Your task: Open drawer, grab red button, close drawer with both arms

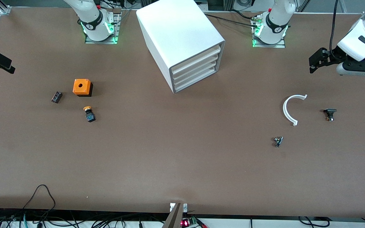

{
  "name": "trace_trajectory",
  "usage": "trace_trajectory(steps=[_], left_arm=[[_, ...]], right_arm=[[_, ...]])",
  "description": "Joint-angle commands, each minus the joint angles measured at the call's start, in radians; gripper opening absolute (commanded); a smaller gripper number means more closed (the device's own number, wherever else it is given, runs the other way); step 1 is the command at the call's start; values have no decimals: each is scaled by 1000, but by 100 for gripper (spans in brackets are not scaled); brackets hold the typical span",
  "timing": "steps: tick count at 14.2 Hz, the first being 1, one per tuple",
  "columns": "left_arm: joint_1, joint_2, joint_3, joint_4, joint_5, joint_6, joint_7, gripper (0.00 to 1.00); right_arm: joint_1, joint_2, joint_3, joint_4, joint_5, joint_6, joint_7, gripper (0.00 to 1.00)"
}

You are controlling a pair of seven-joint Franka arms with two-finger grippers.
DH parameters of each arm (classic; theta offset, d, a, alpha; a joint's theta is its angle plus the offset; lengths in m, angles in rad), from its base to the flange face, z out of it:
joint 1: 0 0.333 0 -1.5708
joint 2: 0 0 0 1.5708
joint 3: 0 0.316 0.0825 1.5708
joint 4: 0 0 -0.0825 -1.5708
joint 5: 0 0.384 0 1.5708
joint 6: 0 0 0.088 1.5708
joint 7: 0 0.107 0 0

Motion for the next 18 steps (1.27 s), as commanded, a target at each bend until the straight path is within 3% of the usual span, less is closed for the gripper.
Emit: trace_trajectory(steps=[1,13,18], left_arm=[[-2,13,-3,25,-13,-25,5,100],[-2,24,-3,42,-11,-29,6,100],[-5,73,-3,38,-8,-31,10,100]], right_arm=[[-14,-17,16,-21,15,1,5,100],[-12,-16,17,-19,15,-7,-13,100],[-12,-16,17,-19,15,-13,-16,100]])
